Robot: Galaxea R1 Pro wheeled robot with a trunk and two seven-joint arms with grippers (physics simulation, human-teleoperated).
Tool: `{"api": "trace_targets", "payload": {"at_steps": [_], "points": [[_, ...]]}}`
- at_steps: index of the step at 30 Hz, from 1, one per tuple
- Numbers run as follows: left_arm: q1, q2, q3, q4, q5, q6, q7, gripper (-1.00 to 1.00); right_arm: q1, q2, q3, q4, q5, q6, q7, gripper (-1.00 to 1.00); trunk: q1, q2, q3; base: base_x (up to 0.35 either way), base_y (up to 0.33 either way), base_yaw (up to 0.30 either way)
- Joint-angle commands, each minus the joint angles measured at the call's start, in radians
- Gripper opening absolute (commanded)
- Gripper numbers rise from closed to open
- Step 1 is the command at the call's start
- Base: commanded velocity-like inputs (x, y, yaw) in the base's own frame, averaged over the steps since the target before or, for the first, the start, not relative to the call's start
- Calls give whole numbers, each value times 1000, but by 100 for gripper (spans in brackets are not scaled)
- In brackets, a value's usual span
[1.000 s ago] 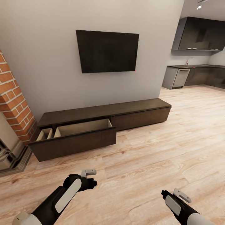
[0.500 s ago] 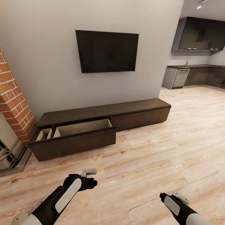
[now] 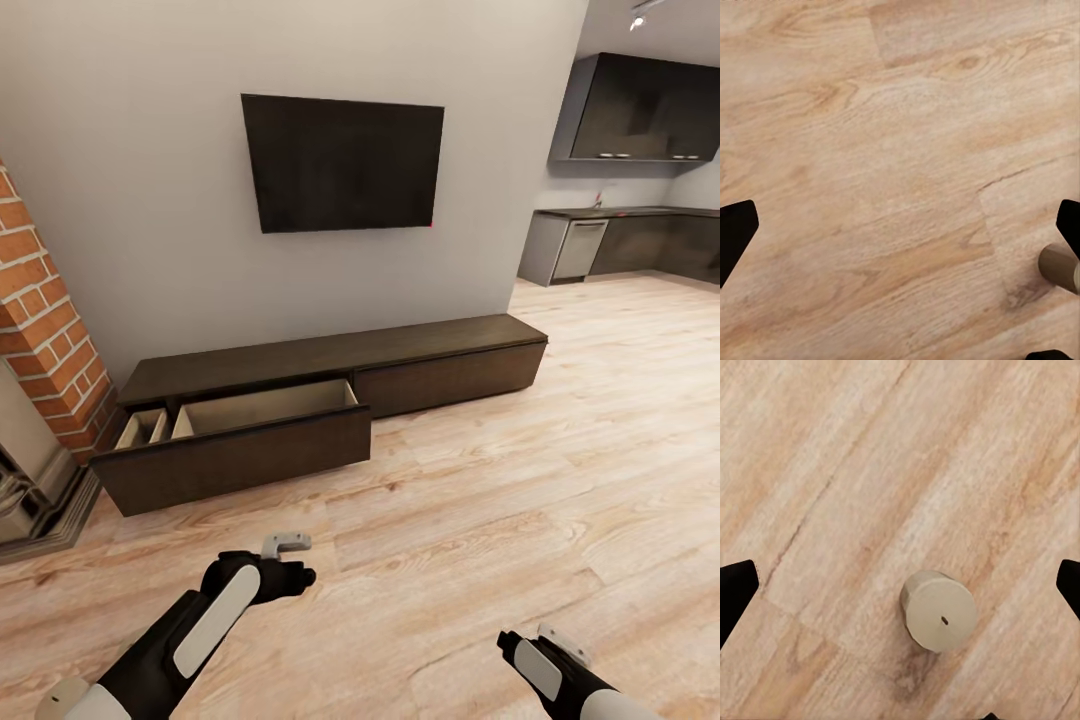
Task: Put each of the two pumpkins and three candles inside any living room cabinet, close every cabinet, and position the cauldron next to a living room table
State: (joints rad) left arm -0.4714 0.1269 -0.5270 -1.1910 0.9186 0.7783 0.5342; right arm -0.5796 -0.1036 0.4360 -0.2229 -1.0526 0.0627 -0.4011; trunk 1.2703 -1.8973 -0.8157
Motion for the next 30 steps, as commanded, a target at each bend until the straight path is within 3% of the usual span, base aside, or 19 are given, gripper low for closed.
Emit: {"api": "trace_targets", "payload": {"at_steps": [1,23,24,26,30], "points": [[-1,2,-1,-5,11,1,10,100,0,-1,7,-3,-3,5,3,100,4,-8,-4,0,0,0],[-1,12,7,-33,22,9,6,100,0,-1,6,47,0,-17,23,100,88,-162,-73,0,0,0],[0,13,11,-46,33,9,6,100,0,-2,6,47,0,-21,24,100,92,-169,-76,0,0,0],[1,29,28,-79,85,20,6,100,0,-3,6,48,1,-25,24,100,100,-183,-82,0,0,0],[2,93,48,-147,281,112,5,100,0,-7,6,48,2,-28,28,100,115,-211,-95,0,0,0]]}}
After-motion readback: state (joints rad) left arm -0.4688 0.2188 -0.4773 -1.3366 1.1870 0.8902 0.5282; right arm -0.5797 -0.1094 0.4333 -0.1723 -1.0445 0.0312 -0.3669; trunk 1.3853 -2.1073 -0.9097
